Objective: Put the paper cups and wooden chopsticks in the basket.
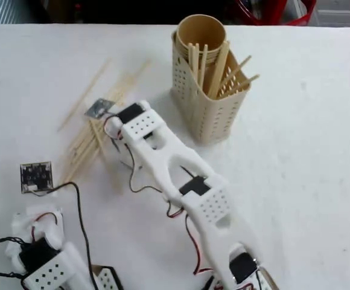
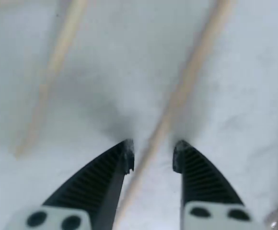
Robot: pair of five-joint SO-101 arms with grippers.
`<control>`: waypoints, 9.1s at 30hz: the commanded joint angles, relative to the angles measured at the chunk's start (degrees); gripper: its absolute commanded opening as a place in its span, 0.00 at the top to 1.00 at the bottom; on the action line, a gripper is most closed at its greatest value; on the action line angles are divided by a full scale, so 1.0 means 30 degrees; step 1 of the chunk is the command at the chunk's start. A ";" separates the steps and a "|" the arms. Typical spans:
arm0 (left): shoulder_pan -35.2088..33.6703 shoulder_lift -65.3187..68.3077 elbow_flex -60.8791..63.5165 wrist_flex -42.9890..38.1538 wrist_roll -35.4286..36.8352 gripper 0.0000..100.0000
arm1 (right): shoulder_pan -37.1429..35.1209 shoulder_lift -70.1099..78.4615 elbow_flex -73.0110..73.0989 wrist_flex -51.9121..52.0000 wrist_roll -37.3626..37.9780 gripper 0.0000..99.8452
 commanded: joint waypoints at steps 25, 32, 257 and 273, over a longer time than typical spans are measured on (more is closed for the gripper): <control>0.0132 -0.0044 -0.0029 0.0088 -0.0147 0.92 | 0.3590 -2.2842 0.7326 -0.3502 -0.3370 0.98; 0.0132 -0.0044 -0.0029 0.0088 -0.0147 0.92 | 0.4147 -2.8996 0.7297 -0.8249 -0.3810 0.98; 0.0132 -0.0044 -0.0029 0.0088 -0.0147 0.92 | 1.0183 -2.6769 2.1480 -2.4982 -0.4542 0.98; 0.0132 -0.0044 -0.0029 0.0088 -0.0147 0.92 | 1.0799 -3.1692 2.2183 -1.9209 -0.4513 0.81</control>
